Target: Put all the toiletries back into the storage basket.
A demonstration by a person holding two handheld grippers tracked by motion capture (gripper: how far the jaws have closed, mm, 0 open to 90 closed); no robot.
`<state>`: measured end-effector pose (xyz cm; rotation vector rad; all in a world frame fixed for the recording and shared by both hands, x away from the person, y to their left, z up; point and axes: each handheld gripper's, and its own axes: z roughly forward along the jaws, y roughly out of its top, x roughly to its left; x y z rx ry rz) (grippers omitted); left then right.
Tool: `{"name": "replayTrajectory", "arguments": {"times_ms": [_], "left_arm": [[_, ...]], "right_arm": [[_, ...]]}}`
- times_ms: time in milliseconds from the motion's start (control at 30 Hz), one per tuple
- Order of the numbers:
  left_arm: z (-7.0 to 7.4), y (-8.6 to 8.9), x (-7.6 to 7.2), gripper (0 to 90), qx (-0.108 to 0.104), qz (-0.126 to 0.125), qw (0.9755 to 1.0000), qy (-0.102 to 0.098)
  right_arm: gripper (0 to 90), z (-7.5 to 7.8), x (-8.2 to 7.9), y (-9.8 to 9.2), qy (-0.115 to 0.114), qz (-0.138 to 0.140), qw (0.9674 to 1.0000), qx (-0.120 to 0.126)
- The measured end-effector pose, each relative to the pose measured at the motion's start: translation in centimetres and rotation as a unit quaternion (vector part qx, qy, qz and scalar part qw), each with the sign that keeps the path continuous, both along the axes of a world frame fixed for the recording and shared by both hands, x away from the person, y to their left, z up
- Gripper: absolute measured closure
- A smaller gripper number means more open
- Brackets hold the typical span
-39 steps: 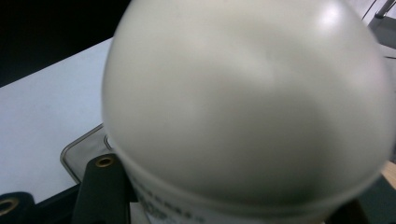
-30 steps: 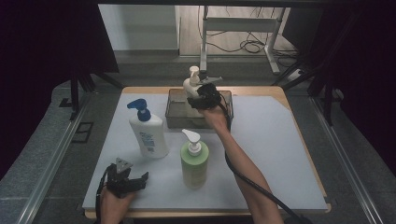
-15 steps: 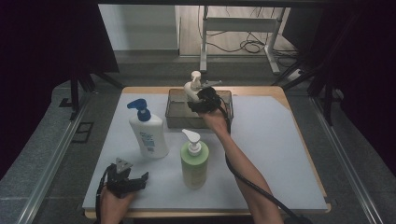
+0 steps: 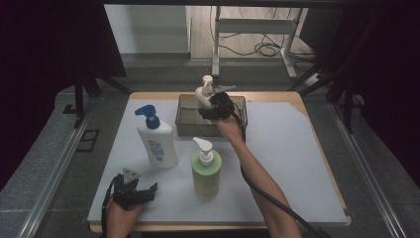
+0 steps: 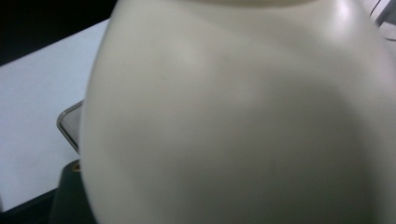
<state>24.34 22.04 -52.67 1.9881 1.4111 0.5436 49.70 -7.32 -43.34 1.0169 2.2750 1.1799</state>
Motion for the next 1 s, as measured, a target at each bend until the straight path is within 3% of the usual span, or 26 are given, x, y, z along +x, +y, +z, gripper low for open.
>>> {"name": "replayTrajectory", "arguments": {"times_ms": [133,367,833,1000], "left_arm": [[0.0,0.0,0.0,11.7,0.0,0.0,1.0,0.0],[0.0,0.0,0.0,11.7,0.001,0.0,1.0,0.0],[0.0,0.0,0.0,11.7,0.001,0.0,1.0,-0.001],[0.0,0.0,0.0,11.7,0.001,0.0,1.0,-0.001]], "right_arm": [[20.4,-0.1,-0.1,-0.1,-0.001,0.006,1.0,-0.004],[17.5,0.1,-0.6,-1.0,0.007,0.019,0.9998,-0.002],[15.3,0.4,-2.3,-3.3,0.023,0.044,0.9987,-0.013],[18.3,0.5,-2.8,-4.1,0.023,0.046,0.9986,-0.015]]}}
